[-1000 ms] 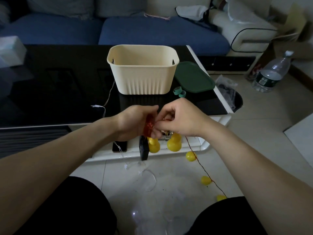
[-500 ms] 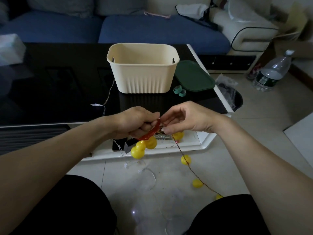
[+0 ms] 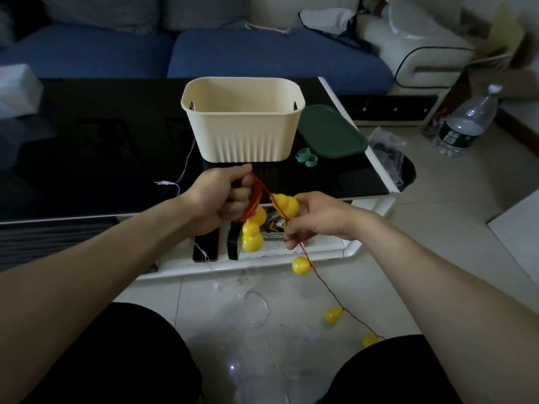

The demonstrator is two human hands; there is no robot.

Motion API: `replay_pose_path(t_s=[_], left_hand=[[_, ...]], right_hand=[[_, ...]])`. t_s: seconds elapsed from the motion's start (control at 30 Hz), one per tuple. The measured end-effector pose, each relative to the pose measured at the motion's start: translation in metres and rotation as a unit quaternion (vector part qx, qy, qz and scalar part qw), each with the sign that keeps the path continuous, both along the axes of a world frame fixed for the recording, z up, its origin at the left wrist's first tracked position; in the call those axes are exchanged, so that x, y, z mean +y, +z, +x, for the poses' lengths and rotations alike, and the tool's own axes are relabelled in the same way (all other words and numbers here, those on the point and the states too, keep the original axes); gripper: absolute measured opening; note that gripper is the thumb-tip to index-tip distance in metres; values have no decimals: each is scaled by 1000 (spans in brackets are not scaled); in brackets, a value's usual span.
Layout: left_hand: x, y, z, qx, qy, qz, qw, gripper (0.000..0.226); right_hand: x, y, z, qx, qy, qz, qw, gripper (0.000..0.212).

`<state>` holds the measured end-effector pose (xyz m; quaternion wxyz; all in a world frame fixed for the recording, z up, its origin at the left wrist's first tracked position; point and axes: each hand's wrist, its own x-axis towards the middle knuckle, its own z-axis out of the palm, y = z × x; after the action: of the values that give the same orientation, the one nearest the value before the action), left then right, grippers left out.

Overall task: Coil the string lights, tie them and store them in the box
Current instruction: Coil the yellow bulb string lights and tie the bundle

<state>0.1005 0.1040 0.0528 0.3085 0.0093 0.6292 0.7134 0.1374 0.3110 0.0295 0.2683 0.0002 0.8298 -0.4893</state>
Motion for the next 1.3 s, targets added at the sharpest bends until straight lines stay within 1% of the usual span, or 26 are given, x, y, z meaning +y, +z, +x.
replay_pose_path(t_s=[0.07, 0.13, 0.23, 0.43, 0.53, 0.6, 0.73, 0.83, 0.9, 0.97, 1.07, 1.17, 1.3], left_hand=[[-1, 1, -3, -1, 48, 13, 999, 38], [-4, -1, -8, -6, 94, 27, 995, 38], [-10, -5, -15, -13, 141, 43, 989, 37], [-12, -7, -18, -57, 149, 25, 987, 40], [-12, -4, -17, -89, 162, 47, 982, 38], [-12, 0, -15, -102, 167, 75, 978, 36], [-10, 0, -13, -102, 130, 111, 980, 37], [-4, 0, -11, -83, 98, 127, 984, 40], [-1, 0, -8, -69, 65, 131, 987, 42], [1, 0, -5, -68, 13, 120, 990, 44], [5, -4, 2, -71, -67, 80, 992, 45], [10, -5, 7, -64, -91, 31, 993, 42], [16, -2, 12, -36, -138, -32, 989, 42]], right_hand=[[5, -4, -2, -17, -21, 8, 1000, 23], [12, -7, -4, -19, -23, 39, 999, 10], [24, -6, -6, -12, -32, 55, 998, 18], [31, -1, -5, -2, -29, 63, 998, 20], [24, 5, -4, 14, -6, 79, 997, 25], [15, 10, -3, 34, 29, 104, 994, 27], [-3, 22, 0, 49, 86, 116, 988, 25], [-13, 29, 2, 45, 120, 111, 985, 23], [-19, 32, 4, 46, 142, 109, 983, 21], [-24, 34, 6, 58, 152, 96, 982, 20], [-26, 37, 9, 95, 127, 61, 985, 15], [-21, 35, 8, 104, 94, 28, 990, 12], [-13, 28, 4, 195, 30, 63, 978, 16]])
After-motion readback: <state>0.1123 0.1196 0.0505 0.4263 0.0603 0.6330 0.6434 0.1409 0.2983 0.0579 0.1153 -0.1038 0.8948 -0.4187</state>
